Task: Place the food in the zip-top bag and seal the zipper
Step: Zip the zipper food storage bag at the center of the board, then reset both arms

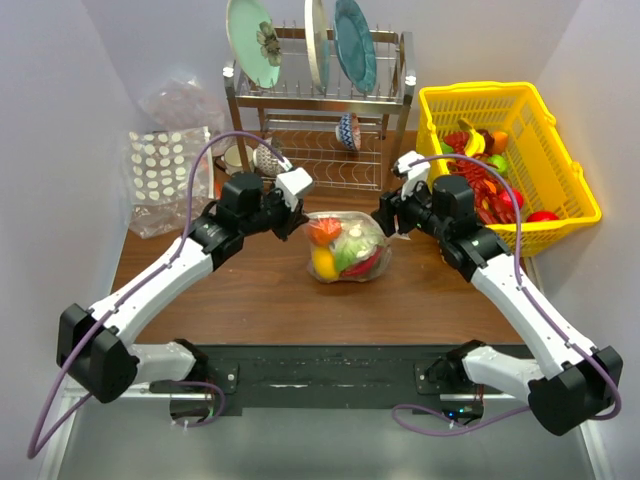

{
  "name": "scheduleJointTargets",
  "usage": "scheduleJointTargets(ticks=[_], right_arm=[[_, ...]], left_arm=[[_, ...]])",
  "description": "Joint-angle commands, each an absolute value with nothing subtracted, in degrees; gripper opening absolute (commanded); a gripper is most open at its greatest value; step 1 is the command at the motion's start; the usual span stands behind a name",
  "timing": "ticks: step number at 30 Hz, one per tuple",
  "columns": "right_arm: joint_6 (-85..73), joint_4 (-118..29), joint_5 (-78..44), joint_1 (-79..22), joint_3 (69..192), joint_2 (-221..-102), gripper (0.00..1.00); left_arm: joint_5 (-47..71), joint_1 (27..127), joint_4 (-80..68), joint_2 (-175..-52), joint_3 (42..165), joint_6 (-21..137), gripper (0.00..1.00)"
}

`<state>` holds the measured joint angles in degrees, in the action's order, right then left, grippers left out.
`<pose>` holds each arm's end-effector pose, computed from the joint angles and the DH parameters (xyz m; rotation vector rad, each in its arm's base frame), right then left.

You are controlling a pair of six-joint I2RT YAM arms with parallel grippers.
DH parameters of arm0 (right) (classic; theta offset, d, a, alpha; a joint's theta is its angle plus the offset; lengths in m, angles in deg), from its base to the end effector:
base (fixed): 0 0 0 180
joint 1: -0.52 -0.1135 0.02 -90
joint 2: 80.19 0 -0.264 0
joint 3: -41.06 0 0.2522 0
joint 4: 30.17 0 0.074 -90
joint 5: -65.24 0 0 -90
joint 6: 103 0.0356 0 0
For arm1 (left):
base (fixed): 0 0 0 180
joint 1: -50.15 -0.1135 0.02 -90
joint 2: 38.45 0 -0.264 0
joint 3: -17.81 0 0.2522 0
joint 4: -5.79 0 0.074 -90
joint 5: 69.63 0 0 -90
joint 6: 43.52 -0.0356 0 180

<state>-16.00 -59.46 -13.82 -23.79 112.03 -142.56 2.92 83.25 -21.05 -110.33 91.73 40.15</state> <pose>0.2240 0.1086 0.3466 -0.5843 1.8596 0.4316 0.2354 -0.1662 0.3281 0.8698 1.8383 -0.6018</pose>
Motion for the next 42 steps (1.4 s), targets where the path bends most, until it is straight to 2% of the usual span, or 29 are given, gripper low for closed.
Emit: scheduleJointTargets(ticks=[1,3,4,7,11,15,18,19,23,29,33,42], right_arm=[[-14.85,-56.24,-16.49,-23.56,114.50,-139.34,0.68],[-10.92,-54.76,-20.33,-23.65,113.98,-138.11,0.79],[-9.24,-53.61,-20.97,-23.65,112.93,-137.76,0.80],[-2.38,-50.44,-24.05,-23.65,110.82,-136.53,0.81],[3.87,-55.16,-25.90,-23.56,114.14,-136.87,0.90],[6.85,-62.20,-27.57,-23.64,117.66,-137.67,0.93],[9.66,-61.95,-30.81,-23.56,114.61,-135.04,0.95],[10.11,-61.95,-31.43,-23.64,113.63,-133.03,0.96],[15.03,-62.82,-38.44,-23.65,109.58,-128.01,0.99],[20.93,-68.62,-38.22,-23.64,108.26,-123.00,0.99],[10.51,-68.72,-29.51,-23.64,105.99,-120.89,0.99],[10.12,-65.55,-30.03,-23.65,100.88,-115.26,0.99]], left_arm=[[7.10,80.38,-16.77,-112.02,93.27,44.54,0.04],[7.97,80.20,-15.45,-111.58,92.74,45.50,0.14],[8.15,80.20,-15.10,-111.32,92.22,45.86,0.28],[8.15,80.20,-13.69,-109.30,90.99,46.04,0.52],[8.76,80.12,-10.71,-104.56,88.27,49.63,0.63],[12.19,80.03,-8.85,-96.93,83.35,53.24,0.71],[18.77,79.85,-6.74,-91.13,79.21,56.57,0.86],[20.18,79.85,-6.74,-89.62,76.94,58.24,1.00],[31.95,79.77,-9.88,-81.55,72.01,62.03,1.00],[31.27,79.85,-10.08,-72.75,66.03,58.34,1.00],[31.71,79.77,-9.03,-69.40,64.61,56.06,0.99],[31.27,79.76,-11.05,-67.81,65.41,55.79,0.97]])
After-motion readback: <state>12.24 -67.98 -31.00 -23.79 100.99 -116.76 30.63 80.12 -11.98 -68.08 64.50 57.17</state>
